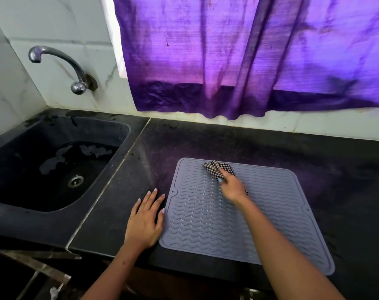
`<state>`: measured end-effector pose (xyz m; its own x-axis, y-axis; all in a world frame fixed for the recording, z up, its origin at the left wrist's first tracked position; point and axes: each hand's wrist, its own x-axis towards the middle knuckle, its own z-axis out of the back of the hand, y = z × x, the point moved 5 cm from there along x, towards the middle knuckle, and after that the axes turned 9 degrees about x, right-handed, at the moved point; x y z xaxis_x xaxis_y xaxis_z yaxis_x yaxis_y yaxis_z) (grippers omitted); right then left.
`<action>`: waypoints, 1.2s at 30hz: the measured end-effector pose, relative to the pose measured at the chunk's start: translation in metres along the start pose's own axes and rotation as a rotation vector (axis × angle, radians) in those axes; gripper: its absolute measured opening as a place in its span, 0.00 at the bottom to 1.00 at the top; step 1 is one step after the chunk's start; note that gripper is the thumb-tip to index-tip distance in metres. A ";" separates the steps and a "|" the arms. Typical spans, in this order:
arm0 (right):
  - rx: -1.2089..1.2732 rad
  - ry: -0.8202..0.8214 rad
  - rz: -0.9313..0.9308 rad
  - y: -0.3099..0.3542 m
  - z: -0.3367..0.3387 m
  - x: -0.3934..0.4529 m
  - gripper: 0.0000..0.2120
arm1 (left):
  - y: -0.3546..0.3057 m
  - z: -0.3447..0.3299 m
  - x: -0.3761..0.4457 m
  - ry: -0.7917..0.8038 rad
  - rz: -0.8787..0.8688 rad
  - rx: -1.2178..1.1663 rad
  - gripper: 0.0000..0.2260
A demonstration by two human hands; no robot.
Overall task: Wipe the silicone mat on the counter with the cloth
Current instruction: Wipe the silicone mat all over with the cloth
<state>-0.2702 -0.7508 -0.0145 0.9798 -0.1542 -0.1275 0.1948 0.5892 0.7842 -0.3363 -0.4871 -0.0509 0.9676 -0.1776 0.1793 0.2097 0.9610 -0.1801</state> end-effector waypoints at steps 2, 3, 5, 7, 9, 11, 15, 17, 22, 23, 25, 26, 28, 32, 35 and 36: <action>0.505 -0.048 -0.150 0.000 0.022 0.004 0.20 | 0.000 0.001 0.000 0.000 -0.001 -0.001 0.30; 0.699 -0.134 -0.199 -0.003 0.034 0.005 0.20 | 0.000 0.001 -0.001 0.000 -0.002 0.002 0.30; 0.675 -0.367 -0.202 -0.009 0.059 -0.003 0.20 | 0.000 0.002 0.000 0.002 -0.005 0.008 0.30; 0.384 -0.477 -0.079 -0.005 0.070 -0.017 0.22 | -0.001 0.002 0.000 -0.002 -0.009 0.006 0.30; 0.124 -0.415 0.047 -0.003 0.058 -0.024 0.25 | -0.001 0.002 0.000 -0.011 -0.010 -0.004 0.30; -0.210 -0.236 0.071 -0.013 0.027 -0.024 0.29 | 0.000 0.002 0.000 -0.015 -0.013 0.003 0.30; -0.474 -0.164 0.075 -0.029 0.002 -0.023 0.32 | 0.000 0.001 0.000 -0.023 -0.009 0.011 0.29; -0.442 -0.149 0.069 -0.030 0.005 -0.021 0.32 | 0.000 0.000 0.000 -0.026 -0.010 0.010 0.28; -0.220 -0.060 0.029 -0.029 0.017 -0.017 0.27 | -0.002 0.001 0.000 -0.014 -0.019 0.022 0.29; -0.044 -0.070 -0.015 -0.029 0.022 -0.014 0.25 | -0.002 0.001 0.000 -0.012 -0.020 0.021 0.29; 0.464 -0.169 -0.150 -0.031 0.038 -0.007 0.21 | -0.001 0.001 0.000 -0.008 -0.021 0.018 0.30; 0.737 -0.261 -0.206 -0.029 0.050 -0.007 0.20 | -0.001 0.002 0.000 -0.011 -0.023 0.014 0.30; 1.052 -0.527 -0.246 -0.033 0.073 -0.009 0.19 | -0.001 0.002 0.000 -0.016 -0.022 0.002 0.30; 0.502 -0.695 -0.084 -0.023 0.096 -0.033 0.23 | 0.000 -0.001 0.000 -0.023 -0.019 0.002 0.29; -0.040 -0.417 0.054 -0.030 0.070 -0.030 0.26 | 0.004 -0.004 0.000 -0.032 -0.022 0.017 0.29; -0.207 -0.284 0.029 -0.038 0.057 -0.028 0.27 | 0.005 -0.005 0.000 -0.035 -0.023 0.021 0.28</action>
<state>-0.3073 -0.8139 -0.0062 0.9389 -0.3322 0.0899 0.2006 0.7406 0.6413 -0.3343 -0.4837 -0.0563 0.9570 -0.1922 0.2171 0.2284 0.9610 -0.1557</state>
